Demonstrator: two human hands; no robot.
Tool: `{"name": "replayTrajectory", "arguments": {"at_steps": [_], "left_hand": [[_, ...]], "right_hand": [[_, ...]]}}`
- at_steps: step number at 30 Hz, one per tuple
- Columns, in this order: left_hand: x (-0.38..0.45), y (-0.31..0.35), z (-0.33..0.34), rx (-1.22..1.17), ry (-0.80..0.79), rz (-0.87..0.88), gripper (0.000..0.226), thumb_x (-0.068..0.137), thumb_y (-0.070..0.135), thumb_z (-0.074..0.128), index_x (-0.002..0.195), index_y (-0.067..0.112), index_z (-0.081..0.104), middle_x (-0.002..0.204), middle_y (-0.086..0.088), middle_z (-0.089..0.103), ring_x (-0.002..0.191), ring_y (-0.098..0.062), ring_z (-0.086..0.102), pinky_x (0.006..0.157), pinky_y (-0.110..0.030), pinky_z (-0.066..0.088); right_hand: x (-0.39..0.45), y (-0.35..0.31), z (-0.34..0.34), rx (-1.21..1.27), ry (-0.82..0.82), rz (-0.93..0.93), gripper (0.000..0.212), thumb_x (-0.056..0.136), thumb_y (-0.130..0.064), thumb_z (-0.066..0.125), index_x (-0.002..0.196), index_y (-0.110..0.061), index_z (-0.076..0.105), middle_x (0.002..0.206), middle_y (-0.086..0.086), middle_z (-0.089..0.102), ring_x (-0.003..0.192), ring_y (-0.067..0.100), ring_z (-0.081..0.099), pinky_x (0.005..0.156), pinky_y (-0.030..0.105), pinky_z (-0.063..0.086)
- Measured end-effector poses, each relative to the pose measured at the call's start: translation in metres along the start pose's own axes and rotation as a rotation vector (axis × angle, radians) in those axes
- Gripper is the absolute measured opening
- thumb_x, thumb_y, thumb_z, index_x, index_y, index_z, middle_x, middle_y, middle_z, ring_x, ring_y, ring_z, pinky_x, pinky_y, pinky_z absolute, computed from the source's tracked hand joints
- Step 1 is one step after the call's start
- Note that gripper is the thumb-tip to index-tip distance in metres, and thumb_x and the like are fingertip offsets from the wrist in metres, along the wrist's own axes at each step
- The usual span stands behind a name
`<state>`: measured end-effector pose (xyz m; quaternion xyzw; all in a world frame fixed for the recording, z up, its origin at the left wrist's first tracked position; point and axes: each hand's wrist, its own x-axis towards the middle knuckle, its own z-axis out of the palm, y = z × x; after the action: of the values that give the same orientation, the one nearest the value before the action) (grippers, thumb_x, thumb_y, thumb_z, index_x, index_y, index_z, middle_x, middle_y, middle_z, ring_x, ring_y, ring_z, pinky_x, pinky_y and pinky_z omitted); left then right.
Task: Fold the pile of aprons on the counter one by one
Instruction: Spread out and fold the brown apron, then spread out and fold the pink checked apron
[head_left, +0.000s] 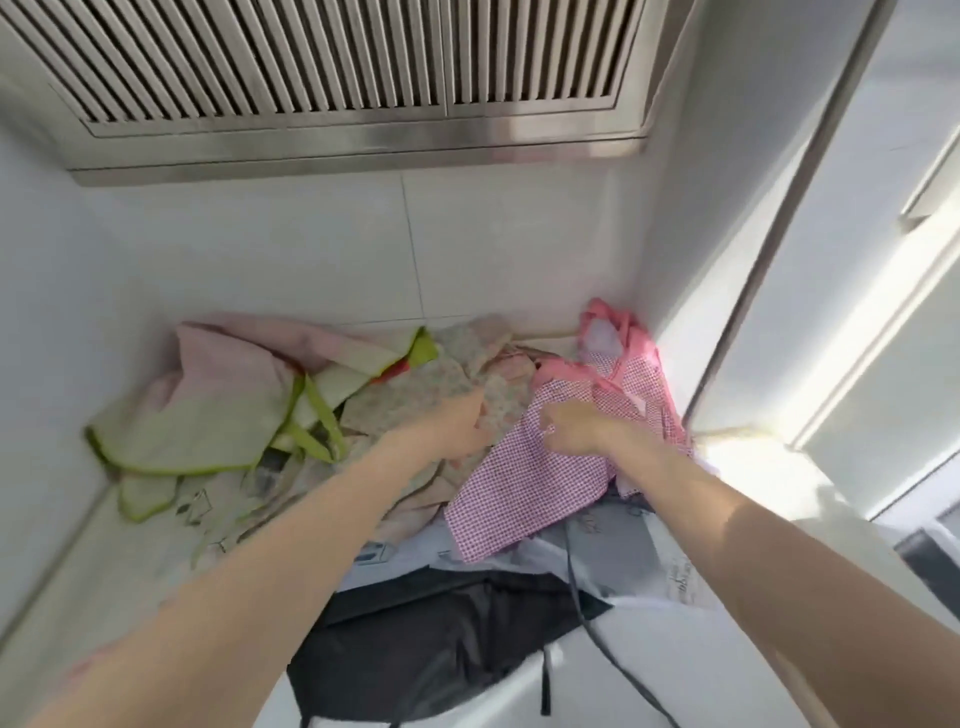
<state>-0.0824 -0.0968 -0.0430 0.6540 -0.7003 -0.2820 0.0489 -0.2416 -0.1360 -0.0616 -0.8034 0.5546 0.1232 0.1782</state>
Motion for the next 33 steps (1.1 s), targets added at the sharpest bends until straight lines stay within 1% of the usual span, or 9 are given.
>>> {"name": "replayTrajectory", "arguments": {"at_steps": [4, 9, 15, 18, 20, 22, 26, 29, 33], "left_hand": [[0.016, -0.038, 0.017, -0.032, -0.04, -0.048, 0.008, 0.092, 0.015, 0.052, 0.086, 0.016, 0.046, 0.081, 0.005, 0.043, 0.083, -0.017, 0.049, 0.06, -0.019, 0.038], [0.06, -0.032, 0.026, 0.005, -0.068, -0.006, 0.026, 0.093, 0.02, 0.05, 0.116, 0.008, 0.049, 0.104, -0.006, 0.054, 0.099, -0.025, 0.059, 0.082, -0.037, 0.051], [0.109, -0.004, 0.034, 0.119, -0.109, 0.172, 0.034, 0.093, 0.018, 0.049, 0.126, 0.011, 0.047, 0.125, -0.004, 0.054, 0.108, -0.019, 0.055, 0.091, -0.034, 0.048], [0.129, -0.003, 0.033, -0.048, -0.107, 0.157, 0.03, 0.095, 0.016, 0.05, 0.123, 0.009, 0.048, 0.118, -0.003, 0.054, 0.09, -0.015, 0.061, 0.067, -0.024, 0.055], [0.139, 0.0, 0.026, -0.297, -0.061, 0.075, 0.026, 0.097, 0.015, 0.048, 0.121, 0.006, 0.05, 0.109, -0.003, 0.056, 0.079, -0.013, 0.062, 0.056, -0.018, 0.053], [0.142, 0.002, 0.012, -0.662, 0.003, -0.068, 0.028, 0.099, 0.018, 0.046, 0.12, 0.002, 0.052, 0.098, -0.005, 0.061, 0.075, -0.014, 0.062, 0.057, -0.019, 0.054], [0.131, -0.022, -0.038, -1.226, -0.134, -0.225, 0.046, 0.096, 0.049, 0.037, 0.091, 0.009, 0.059, 0.075, -0.005, 0.063, 0.07, -0.018, 0.058, 0.065, -0.029, 0.049], [0.104, -0.056, -0.053, -0.972, -0.214, -0.127, 0.03, 0.096, 0.035, 0.045, 0.084, 0.012, 0.061, 0.079, -0.006, 0.062, 0.066, -0.01, 0.06, 0.059, -0.022, 0.049], [0.068, -0.101, -0.047, -0.672, -0.001, -0.172, 0.015, 0.085, 0.013, 0.067, 0.072, 0.014, 0.06, 0.063, -0.006, 0.053, 0.053, -0.011, 0.047, 0.047, -0.018, 0.034]], "right_hand": [[0.028, 0.021, 0.038, -0.01, -0.171, 0.13, 0.034, 0.097, -0.018, 0.04, 0.121, 0.003, 0.053, 0.13, 0.018, 0.05, 0.098, 0.024, 0.049, 0.066, 0.025, 0.043], [0.058, 0.062, 0.051, 0.066, -0.115, 0.318, 0.04, 0.094, -0.012, 0.04, 0.133, -0.004, 0.039, 0.151, 0.025, 0.011, 0.14, 0.04, 0.013, 0.113, 0.047, 0.023], [0.09, 0.1, 0.048, 0.204, 0.046, 0.619, 0.038, 0.094, -0.028, 0.044, 0.127, -0.009, 0.048, 0.152, 0.026, 0.014, 0.141, 0.041, 0.007, 0.114, 0.05, 0.01], [0.1, 0.11, 0.049, 0.445, 0.172, 0.619, 0.019, 0.091, -0.02, 0.045, 0.093, -0.004, 0.054, 0.129, 0.024, 0.049, 0.126, 0.038, 0.039, 0.105, 0.046, 0.032], [0.102, 0.106, 0.029, 0.649, 0.395, 0.568, 0.022, 0.092, -0.011, 0.045, 0.073, 0.0, 0.049, 0.093, 0.013, 0.058, 0.097, 0.028, 0.055, 0.078, 0.031, 0.043], [0.102, 0.084, -0.007, 0.853, 0.556, 0.409, 0.026, 0.093, -0.007, 0.048, 0.071, 0.004, 0.058, 0.077, 0.01, 0.057, 0.085, 0.021, 0.055, 0.072, 0.027, 0.045], [0.089, 0.005, -0.066, 0.915, 0.317, -0.17, 0.019, 0.084, -0.011, 0.065, 0.098, 0.0, 0.073, 0.108, 0.011, 0.07, 0.101, 0.014, 0.062, 0.091, 0.023, 0.043], [0.077, -0.058, -0.05, 0.725, -0.037, -0.46, 0.016, 0.086, -0.011, 0.064, 0.095, -0.003, 0.075, 0.098, 0.006, 0.072, 0.084, 0.0, 0.062, 0.081, 0.015, 0.045], [0.072, -0.107, -0.003, 0.549, -0.351, -0.607, 0.022, 0.09, -0.012, 0.059, 0.105, -0.001, 0.071, 0.109, 0.008, 0.07, 0.098, 0.011, 0.061, 0.089, 0.021, 0.045]]}}
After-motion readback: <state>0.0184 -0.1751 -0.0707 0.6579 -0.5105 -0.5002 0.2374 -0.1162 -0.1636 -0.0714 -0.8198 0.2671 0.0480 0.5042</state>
